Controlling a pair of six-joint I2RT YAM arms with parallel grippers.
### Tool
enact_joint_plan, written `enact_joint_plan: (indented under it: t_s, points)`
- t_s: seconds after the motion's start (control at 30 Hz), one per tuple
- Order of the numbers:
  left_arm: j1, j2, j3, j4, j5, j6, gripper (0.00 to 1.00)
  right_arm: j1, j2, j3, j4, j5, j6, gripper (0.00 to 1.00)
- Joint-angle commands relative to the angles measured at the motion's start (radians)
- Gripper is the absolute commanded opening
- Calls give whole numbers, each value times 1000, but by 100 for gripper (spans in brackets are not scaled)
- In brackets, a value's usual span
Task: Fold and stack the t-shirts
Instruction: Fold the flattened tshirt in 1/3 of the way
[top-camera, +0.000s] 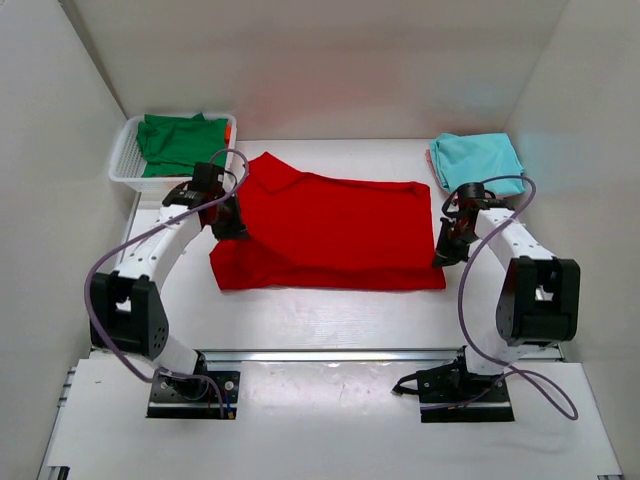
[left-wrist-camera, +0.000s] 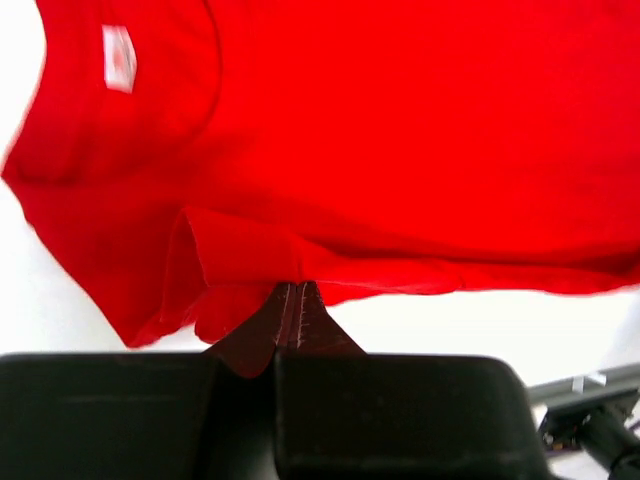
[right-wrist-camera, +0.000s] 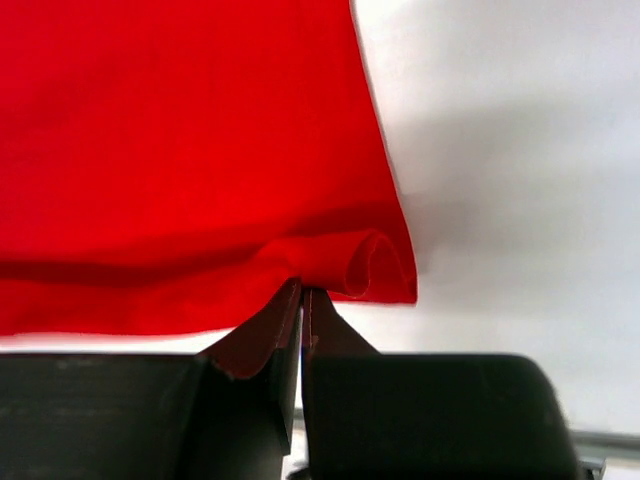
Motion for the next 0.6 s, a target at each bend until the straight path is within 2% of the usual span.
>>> enact_joint_plan:
  t_s: [0.0, 0.33, 0.43, 0.47, 0.57]
  points:
    - [23, 52, 84, 61, -16, 24, 0, -2, 50, 71, 42, 16, -9, 0]
    - [10, 255, 262, 107, 3, 28, 0, 0, 188, 166, 61, 23, -2, 0]
    - [15, 303, 288, 97, -2, 30, 0, -3, 218, 176, 73, 28, -3, 0]
    - [10, 313, 285, 95, -2, 30, 4, -5, 214, 171, 82, 16, -4, 0]
    - [17, 306, 265, 110, -23, 21, 0, -5, 202, 162, 149, 20, -6, 0]
